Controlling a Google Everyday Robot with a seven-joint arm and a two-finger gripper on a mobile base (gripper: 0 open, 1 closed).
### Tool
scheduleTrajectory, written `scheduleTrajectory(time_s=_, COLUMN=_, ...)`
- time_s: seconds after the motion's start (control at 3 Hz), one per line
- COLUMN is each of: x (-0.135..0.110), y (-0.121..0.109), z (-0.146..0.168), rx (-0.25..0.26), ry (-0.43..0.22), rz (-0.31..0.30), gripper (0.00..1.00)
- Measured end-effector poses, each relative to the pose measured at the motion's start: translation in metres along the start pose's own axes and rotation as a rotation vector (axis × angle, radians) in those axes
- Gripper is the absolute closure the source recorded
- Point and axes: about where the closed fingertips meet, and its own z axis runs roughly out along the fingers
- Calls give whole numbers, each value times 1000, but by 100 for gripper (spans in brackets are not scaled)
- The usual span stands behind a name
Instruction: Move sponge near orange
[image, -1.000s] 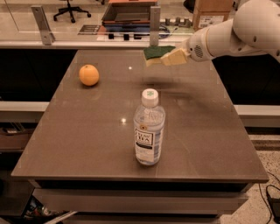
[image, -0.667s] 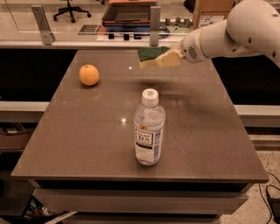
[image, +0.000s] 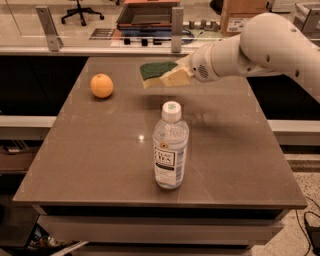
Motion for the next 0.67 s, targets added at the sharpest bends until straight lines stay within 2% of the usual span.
scheduleTrajectory(time_s=0.67, x=-9, y=39, z=35, rx=-72, ry=-14, rz=-34, gripper=100)
